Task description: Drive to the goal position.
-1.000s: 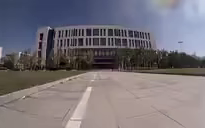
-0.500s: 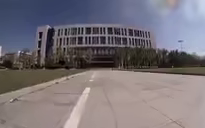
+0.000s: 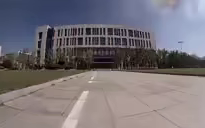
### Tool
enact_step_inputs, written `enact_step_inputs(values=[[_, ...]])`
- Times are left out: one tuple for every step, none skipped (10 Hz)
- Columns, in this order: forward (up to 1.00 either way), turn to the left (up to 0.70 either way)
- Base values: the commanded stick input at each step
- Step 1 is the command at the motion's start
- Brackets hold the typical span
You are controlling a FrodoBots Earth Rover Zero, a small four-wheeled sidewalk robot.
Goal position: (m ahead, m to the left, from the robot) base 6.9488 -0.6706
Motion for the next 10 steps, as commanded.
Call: enact_step_inputs(values=[[0.7,0.35],[0.7,0.24],[0.7,0.03],[0.7,0.0],[0.7,0.0],[0.7,0.0],[0.7,0.0],[0.7,0.0],[0.7,0.0],[0.7,0.0]])
